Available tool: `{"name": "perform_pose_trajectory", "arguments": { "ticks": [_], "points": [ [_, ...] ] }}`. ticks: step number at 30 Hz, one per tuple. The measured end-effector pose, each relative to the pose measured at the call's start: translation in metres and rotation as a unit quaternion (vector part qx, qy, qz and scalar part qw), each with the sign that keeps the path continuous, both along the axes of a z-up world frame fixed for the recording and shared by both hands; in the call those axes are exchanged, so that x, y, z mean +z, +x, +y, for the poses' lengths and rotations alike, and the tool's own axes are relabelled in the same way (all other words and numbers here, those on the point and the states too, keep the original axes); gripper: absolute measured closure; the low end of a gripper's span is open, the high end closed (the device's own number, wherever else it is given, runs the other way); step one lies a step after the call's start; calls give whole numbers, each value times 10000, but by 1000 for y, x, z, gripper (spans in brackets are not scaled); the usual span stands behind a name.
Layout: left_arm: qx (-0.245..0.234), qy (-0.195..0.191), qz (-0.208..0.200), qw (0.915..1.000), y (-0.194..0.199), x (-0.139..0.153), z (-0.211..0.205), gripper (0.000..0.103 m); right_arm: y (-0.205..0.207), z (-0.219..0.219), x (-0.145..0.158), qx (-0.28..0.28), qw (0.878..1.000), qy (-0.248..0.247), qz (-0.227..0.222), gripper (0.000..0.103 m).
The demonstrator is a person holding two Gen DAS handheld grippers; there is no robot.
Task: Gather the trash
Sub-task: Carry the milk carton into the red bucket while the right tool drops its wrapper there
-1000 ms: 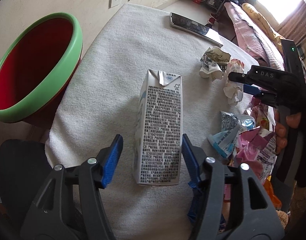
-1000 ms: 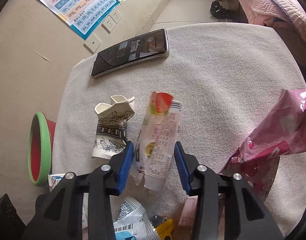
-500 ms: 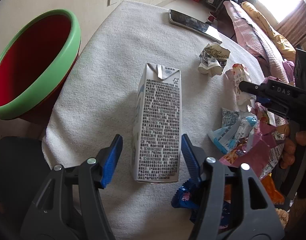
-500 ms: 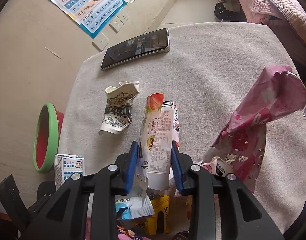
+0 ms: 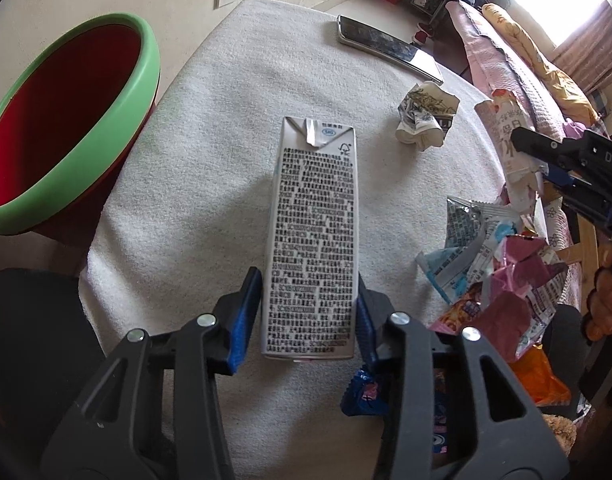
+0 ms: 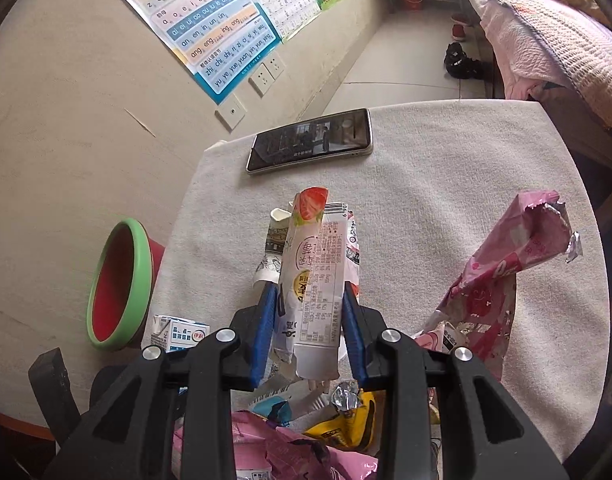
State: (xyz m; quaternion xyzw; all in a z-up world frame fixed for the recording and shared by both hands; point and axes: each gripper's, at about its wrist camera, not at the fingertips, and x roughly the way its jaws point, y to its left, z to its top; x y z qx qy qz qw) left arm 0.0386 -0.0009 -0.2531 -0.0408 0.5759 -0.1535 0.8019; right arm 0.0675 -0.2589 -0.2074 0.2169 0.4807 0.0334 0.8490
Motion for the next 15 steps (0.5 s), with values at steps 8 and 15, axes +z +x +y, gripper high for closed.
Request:
{"name": "perform_pose_trajectory", "arguments": {
  "ticks": [8, 15],
  "points": [
    [88, -32, -67, 9999, 0, 3, 3, 63, 0, 5, 13, -22, 9997, -115, -221, 72],
    [287, -78, -296, 9991, 3, 18, 17, 65, -2, 25, 16, 233, 9994, -144, -232, 72]
  ]
}}
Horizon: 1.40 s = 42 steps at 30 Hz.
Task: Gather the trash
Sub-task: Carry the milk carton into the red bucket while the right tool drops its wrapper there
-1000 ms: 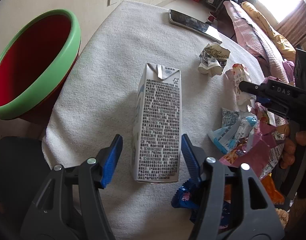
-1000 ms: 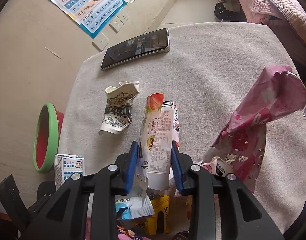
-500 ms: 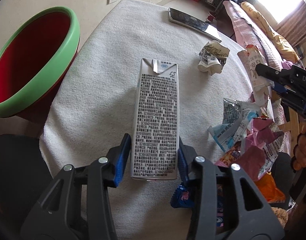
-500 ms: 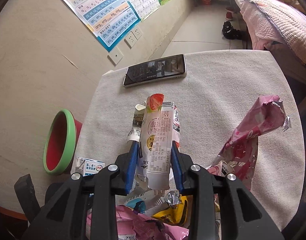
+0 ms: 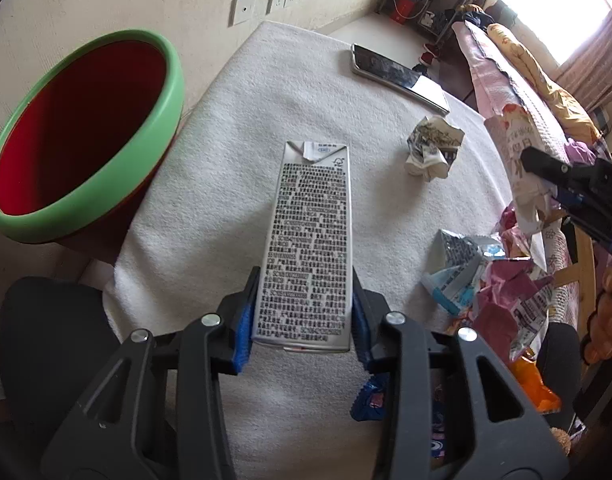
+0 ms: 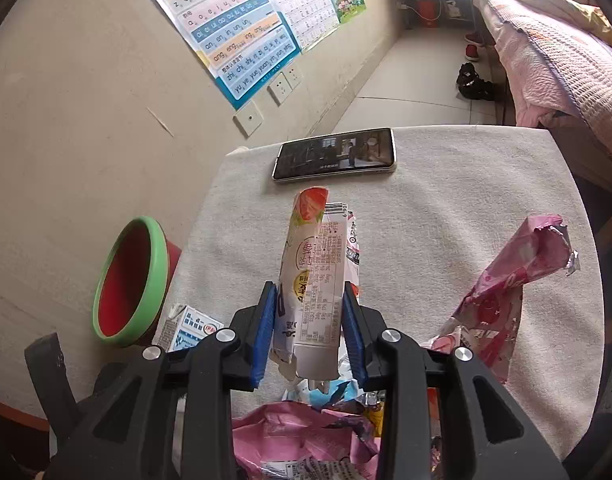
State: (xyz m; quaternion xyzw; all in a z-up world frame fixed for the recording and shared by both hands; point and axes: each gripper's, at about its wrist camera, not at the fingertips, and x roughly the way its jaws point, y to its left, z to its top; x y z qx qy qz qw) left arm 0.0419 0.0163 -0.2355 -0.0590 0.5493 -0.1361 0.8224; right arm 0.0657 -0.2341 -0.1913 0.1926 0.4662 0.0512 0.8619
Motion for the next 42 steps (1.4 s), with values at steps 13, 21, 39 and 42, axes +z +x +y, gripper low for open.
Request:
{"name": "perform_pose_trajectory", "arguments": {
  "ticks": [13, 21, 39, 42],
  "points": [
    [770, 83, -233, 9967, 14, 16, 63, 66, 11, 77, -3, 887, 9959, 192, 46, 72],
    [858, -68, -405, 9955, 22, 33, 84, 66, 27, 120, -2, 1351, 9905, 252, 48, 72],
    [1760, 99, -654, 9822, 48, 44, 156, 66, 69, 188, 6, 1859, 9815, 452, 63, 71],
    [1810, 155, -647, 9812, 51, 40, 162, 66, 79, 206, 6, 1958, 9792, 523, 98, 71]
  ]
}}
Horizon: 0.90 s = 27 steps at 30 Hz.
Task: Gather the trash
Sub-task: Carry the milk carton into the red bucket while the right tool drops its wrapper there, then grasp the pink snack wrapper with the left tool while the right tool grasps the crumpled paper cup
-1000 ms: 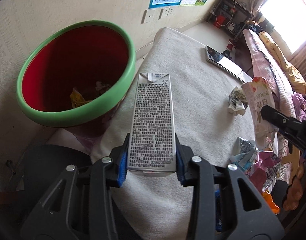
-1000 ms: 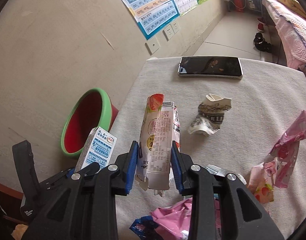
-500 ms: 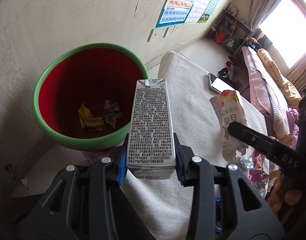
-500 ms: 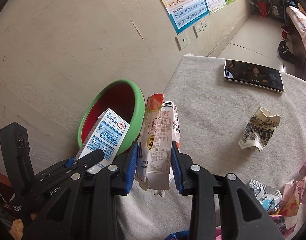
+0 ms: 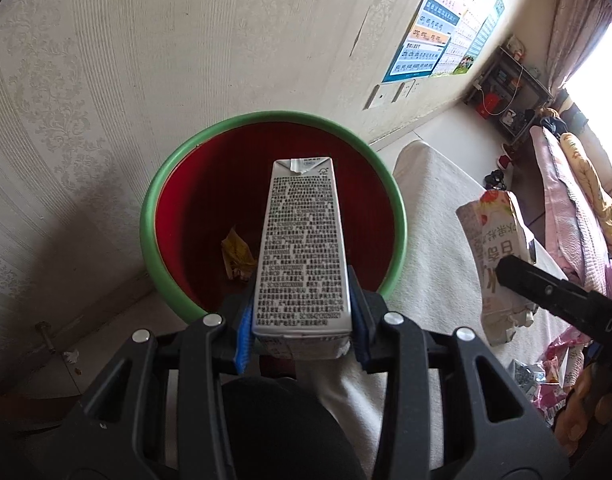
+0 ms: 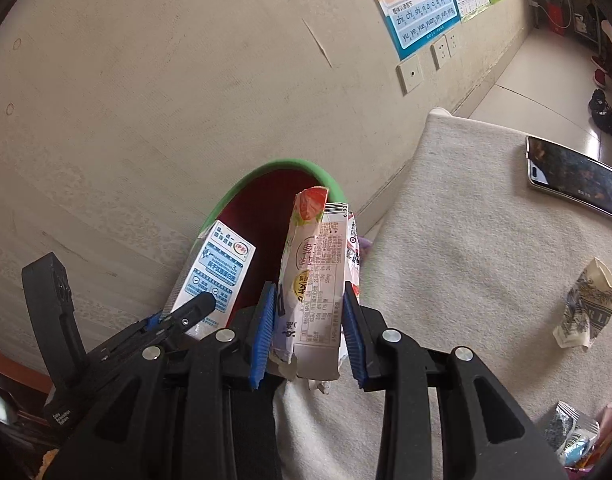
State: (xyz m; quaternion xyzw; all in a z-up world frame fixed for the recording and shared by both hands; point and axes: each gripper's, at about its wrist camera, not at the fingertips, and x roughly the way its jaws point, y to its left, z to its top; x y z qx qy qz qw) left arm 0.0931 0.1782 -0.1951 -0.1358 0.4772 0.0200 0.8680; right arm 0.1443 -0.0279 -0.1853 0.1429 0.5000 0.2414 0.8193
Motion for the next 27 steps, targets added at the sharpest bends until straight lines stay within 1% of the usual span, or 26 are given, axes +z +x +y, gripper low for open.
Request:
{"name": "perform_pose_trajectory", "arguments": {
  "ticks": [5, 7, 8, 9, 10, 13, 16, 21, 27],
  "points": [
    [100, 29, 28, 9999, 1, -4, 9, 66, 4, 28, 8, 234, 9996, 98, -105, 71],
    [182, 54, 52, 9998, 0, -6, 11, 66, 6, 35, 12, 247, 9994, 212, -138, 68],
    [257, 92, 67, 9996, 0, -7, 13, 64, 8, 36, 12, 213, 9993, 271, -148, 65],
    [329, 115, 91, 9994, -1, -8, 15, 59, 10, 37, 13, 191, 9992, 334, -135, 61],
    [373, 92, 96, 9992, -3, -9, 17, 51, 12, 37, 14, 190, 9989, 406, -99, 56],
    [403, 143, 89, 9990, -9, -9, 19, 50, 10, 33, 15, 178, 9987, 461, -95, 56],
    [372, 188, 113, 9991, -13, -10, 16, 49, 4, 23, 13, 138, 9986, 510, -24, 56],
    [237, 151, 76, 9996, -16, -7, 4, 49, -14, -7, 9, 34, 9994, 349, -32, 55],
    [-148, 128, 39, 9998, -16, -4, -24, 49, -48, -70, 8, -271, 9992, -200, -232, 54]
  ]
}}
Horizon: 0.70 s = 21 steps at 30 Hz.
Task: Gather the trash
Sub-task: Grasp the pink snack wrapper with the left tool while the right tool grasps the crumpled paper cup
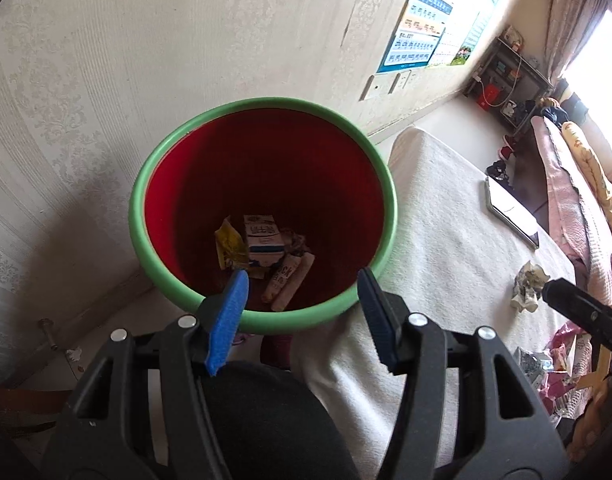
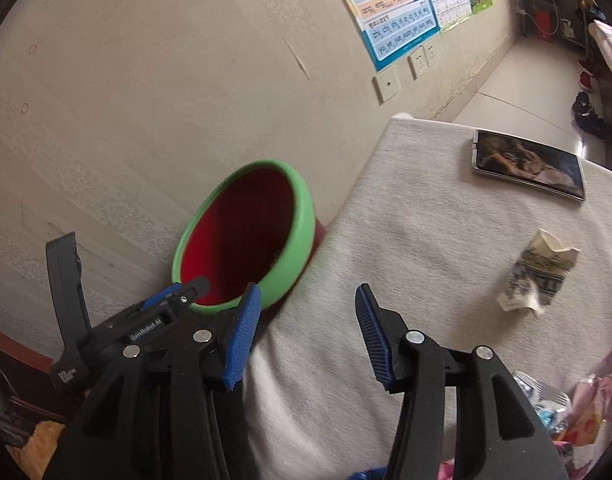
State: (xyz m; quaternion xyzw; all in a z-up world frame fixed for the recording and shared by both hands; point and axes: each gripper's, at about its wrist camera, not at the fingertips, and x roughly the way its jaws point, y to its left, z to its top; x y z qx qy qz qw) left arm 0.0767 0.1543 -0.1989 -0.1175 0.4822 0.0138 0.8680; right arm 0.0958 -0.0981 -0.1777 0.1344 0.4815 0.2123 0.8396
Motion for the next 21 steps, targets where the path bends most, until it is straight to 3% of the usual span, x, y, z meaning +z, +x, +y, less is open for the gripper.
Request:
{"name": "perform_pose_trajectory", "arguments": {
  "ticks": [7, 12, 15, 18, 20, 21],
  "points": [
    [-707, -162, 123, 9973, -9, -3, -50, 49, -34, -95, -2, -1038, 9939, -386, -12, 50],
    [-1668, -343, 278, 9850, -28, -5, -107, 45, -46, -148, -9, -1820, 9824, -425, 51, 50],
    [-2207, -575, 363, 9730, -37, -5, -145, 43, -50, -164, -14, -2037, 9780, -442, 122, 50],
    [-2798, -768, 496, 9557, -46, -6, -185, 39, -54, -170, -18, -2120, 9762, -423, 159, 50],
    [-3225, -762, 550, 9419, -56, -8, -208, 25, -56, -173, -18, -2134, 9760, -412, 157, 50],
    [-3449, -717, 630, 9338, -60, -11, -220, 23, -57, -173, -18, -2139, 9759, -410, 156, 50]
  ]
}}
